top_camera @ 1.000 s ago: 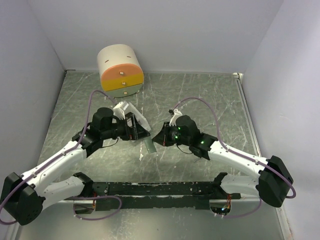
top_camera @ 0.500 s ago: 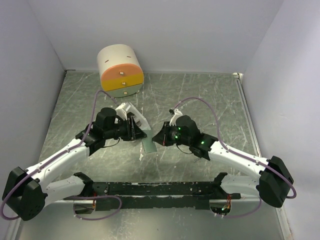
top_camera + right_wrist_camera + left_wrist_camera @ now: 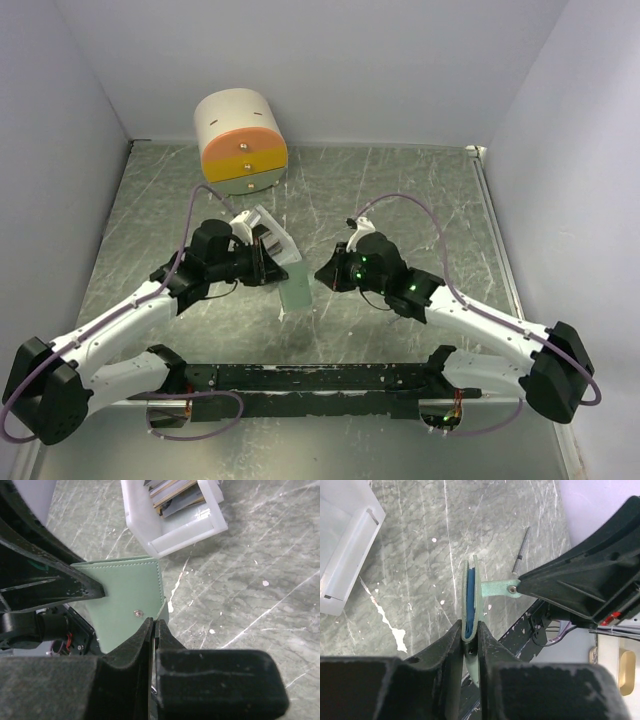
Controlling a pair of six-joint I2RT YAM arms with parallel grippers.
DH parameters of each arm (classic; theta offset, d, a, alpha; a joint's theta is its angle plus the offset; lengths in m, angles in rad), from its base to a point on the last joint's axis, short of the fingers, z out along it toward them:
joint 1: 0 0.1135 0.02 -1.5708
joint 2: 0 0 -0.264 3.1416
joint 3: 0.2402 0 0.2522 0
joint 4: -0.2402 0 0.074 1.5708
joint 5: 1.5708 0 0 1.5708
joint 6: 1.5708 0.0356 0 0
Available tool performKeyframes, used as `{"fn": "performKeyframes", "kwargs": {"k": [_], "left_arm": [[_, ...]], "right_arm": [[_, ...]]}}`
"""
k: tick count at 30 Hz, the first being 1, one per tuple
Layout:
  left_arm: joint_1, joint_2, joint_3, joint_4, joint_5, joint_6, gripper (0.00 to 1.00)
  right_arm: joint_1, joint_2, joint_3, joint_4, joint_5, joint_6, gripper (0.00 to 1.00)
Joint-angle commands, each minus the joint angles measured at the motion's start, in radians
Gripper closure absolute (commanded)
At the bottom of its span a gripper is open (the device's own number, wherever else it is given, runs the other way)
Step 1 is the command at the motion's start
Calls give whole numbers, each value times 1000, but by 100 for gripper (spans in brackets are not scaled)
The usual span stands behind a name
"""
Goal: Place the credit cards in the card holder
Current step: Open the card holder at the center of the board.
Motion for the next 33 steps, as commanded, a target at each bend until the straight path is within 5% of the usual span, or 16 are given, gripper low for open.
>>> {"fn": "performKeyframes", "kwargs": {"k": [1,4,11,24,33], "left_arm": [[-6,23,11,-49,-33,16,65],[-6,53,15,-94,-50,19,42],[-6,58,-22,-114,-60,11,28],[-7,-36,-64,-137,-74,8,32],[-20,-56,-100,-114,-40,-2,38]], "right_arm": [[0,-57,1,13,-25,-73,100],[0,-71,-55,49,-48,-82,100],[0,-51,-146,65,-130,-9,100],[0,-82,-139,259,-295,236,100],[-1,-86,-112,-82,49,155,100]]}}
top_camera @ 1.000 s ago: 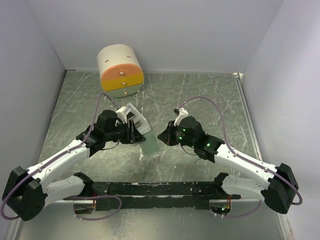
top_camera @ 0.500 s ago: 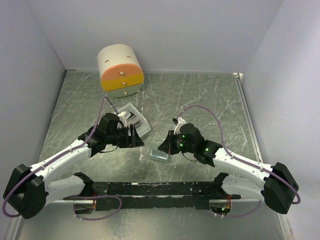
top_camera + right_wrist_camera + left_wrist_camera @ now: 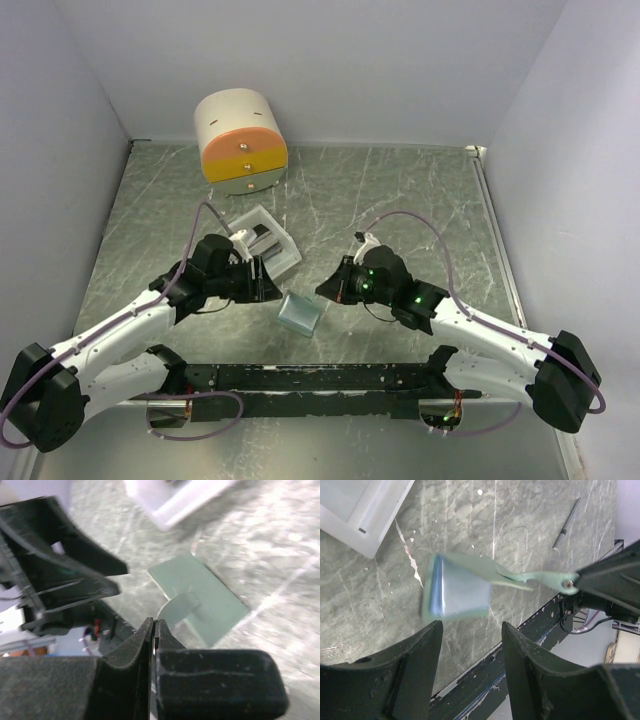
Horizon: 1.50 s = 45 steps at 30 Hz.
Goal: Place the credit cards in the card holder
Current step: Open the card holder at the center of the board.
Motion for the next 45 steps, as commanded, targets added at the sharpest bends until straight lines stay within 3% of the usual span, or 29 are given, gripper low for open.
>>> {"fn": "performKeyframes", "kwargs": {"k": [1,11,26,45], "left_arm": [[-29,-14,-7,6,5,0,37],[-69,45,-50,112,34,-46,35],[-99,153,-24,182,-56,-72,38],[-104,325,-21,318,-51,-89,42]], "right_arm": [[-2,-1,19,-191,209,-32,100],[-39,15,-4,-340,378,-41,100],[-128,18,-31,-430,402,-57,100],[-204,39,-96,-399,365,-68,100]]}}
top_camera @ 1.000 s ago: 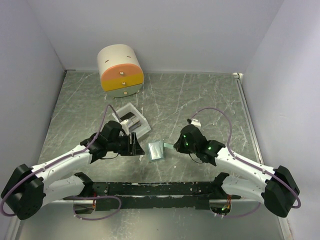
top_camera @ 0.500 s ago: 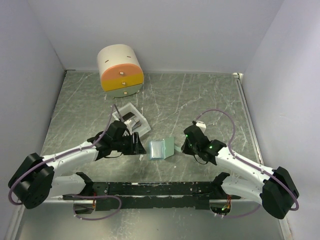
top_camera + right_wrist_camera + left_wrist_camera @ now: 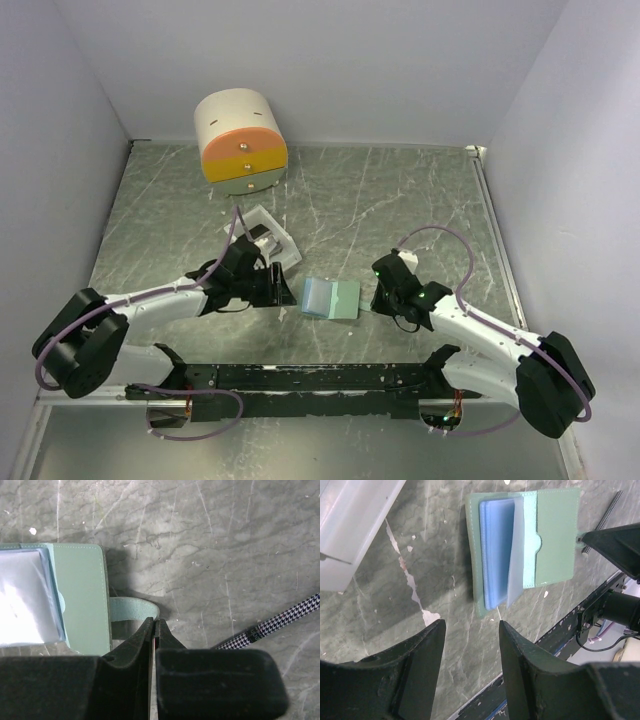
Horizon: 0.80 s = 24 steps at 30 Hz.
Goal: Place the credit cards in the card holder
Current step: Open the card holder at the center of the board.
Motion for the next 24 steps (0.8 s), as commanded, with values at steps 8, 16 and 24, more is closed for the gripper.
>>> {"fn": "performKeyframes", "kwargs": {"k": [8,16,24], "left_arm": [[-12,77,-6,180,4,-41,42],[-15,164,19,229,26,-46,44],[-29,204,14,264,25,-61,45]], "right_arm": [[-26,4,-13,25,-6,-16,100],[-35,-10,-21,22,-13,-10,100],[-38,14,-17,21,-12,-8,100]]}}
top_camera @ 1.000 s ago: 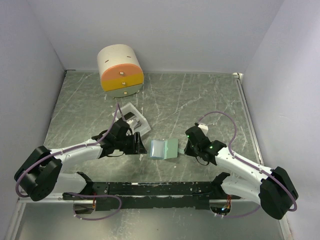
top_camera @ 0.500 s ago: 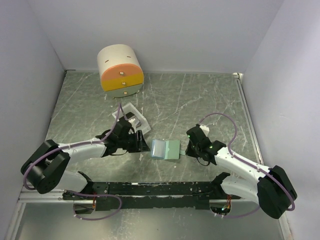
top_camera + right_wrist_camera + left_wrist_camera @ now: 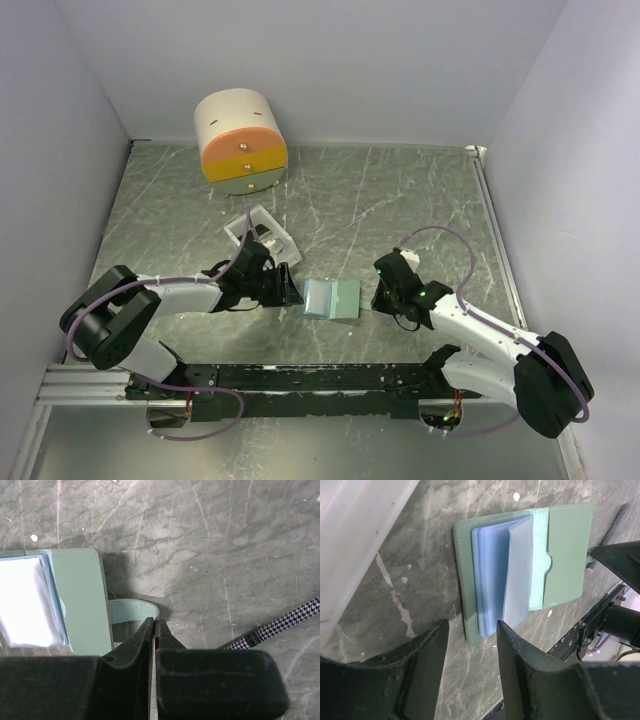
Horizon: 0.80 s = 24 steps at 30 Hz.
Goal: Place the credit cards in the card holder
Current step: Open the card holder at the center of the board.
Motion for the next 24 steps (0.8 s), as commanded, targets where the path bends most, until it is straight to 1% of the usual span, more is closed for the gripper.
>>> {"fn": "performKeyframes", "kwargs": {"k": [1,4,8,10,14,18,24], "left_arm": [[-14,30,11,85,29,-20,45],[-20,56,0,136,65,-46,45],[-26,48,-24,217,94,-86,48],[-27,43,-38,268,110,-103,51],[-30,40,-59,358,138,-136,61],[-31,44,-56,380,144,-137,68],[-32,65,-57,409,154,-141,71]], "right_arm": [[-8,8,-10,4,6,-5,100],[-7,1,-11,7,5,-8,100],[-8,11,-12,15,-3,-9,100],[-7,15,-16,24,-12,-8,100],[-7,16,-18,46,-32,-2,100],[-7,14,-12,43,-32,-4,100],[-8,11,-14,40,-31,-5,100]]}}
